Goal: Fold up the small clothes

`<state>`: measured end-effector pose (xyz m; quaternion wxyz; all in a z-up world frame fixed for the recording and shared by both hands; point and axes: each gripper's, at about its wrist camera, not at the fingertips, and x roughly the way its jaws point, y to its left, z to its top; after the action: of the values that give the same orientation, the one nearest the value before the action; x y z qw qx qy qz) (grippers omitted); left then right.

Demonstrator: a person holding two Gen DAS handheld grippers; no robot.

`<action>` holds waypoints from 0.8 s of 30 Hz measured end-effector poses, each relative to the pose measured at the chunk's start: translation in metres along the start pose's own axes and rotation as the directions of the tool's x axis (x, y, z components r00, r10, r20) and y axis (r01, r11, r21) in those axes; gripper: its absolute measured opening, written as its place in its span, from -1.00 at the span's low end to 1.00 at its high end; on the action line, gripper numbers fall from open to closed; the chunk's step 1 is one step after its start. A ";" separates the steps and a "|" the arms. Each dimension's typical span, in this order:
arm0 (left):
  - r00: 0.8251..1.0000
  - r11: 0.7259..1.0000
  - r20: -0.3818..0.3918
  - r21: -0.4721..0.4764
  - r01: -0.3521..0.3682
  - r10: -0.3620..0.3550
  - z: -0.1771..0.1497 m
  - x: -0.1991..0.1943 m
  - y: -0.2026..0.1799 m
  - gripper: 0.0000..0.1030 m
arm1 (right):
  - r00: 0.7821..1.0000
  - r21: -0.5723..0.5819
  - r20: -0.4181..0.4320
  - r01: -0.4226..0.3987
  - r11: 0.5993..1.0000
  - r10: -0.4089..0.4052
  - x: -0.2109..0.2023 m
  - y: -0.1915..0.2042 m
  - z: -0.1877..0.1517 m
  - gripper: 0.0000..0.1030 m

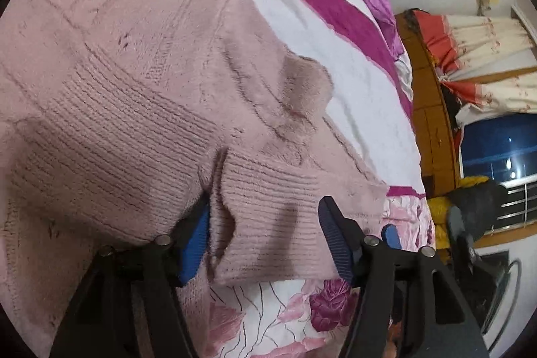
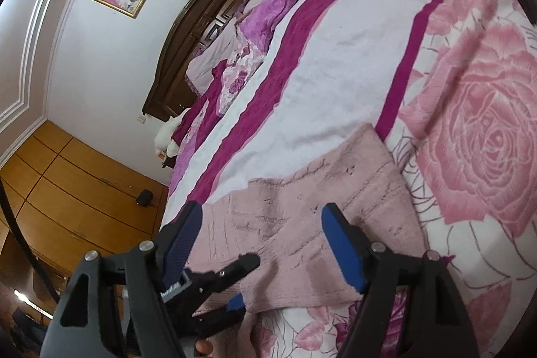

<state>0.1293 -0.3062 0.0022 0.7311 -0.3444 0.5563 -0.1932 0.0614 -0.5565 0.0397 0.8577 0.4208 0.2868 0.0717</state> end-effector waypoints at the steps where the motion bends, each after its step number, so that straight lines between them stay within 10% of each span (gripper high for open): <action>1: 1.000 1.000 0.014 -0.001 0.028 -0.028 -0.003 -0.004 0.002 -0.71 | 0.997 -0.037 0.025 0.070 0.997 -0.070 -0.002 0.006 0.000 0.51; 6: 0.994 0.994 0.037 -0.031 0.106 -0.105 -0.006 -0.011 0.013 -1.00 | 0.956 -0.241 0.129 0.287 0.927 -0.263 0.001 0.039 -0.008 0.47; 10: 0.983 0.981 0.100 0.133 0.139 -0.152 -0.003 -0.034 -0.016 -1.00 | 0.841 -0.288 0.295 0.530 0.797 -0.453 0.008 0.063 -0.024 0.34; 16: 0.977 0.956 0.155 0.274 0.101 -0.147 0.009 -0.069 -0.057 -1.00 | 0.811 -0.410 0.350 0.582 0.702 -0.468 0.022 0.087 -0.034 0.34; 20: 0.975 0.937 0.210 0.349 -0.006 -0.072 0.016 -0.092 -0.062 -1.00 | 0.839 -0.408 0.312 0.543 0.734 -0.446 0.022 0.085 -0.031 0.34; 24: 0.969 0.945 0.245 0.322 -0.060 -0.022 0.029 -0.116 -0.034 -1.00 | 0.897 -0.303 0.240 0.432 0.849 -0.371 0.015 0.056 -0.004 0.35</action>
<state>0.1251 -0.2441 0.1100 0.8429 -0.2342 0.4253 -0.2318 0.0783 -0.5125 0.0735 0.9358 0.1970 0.2759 -0.0968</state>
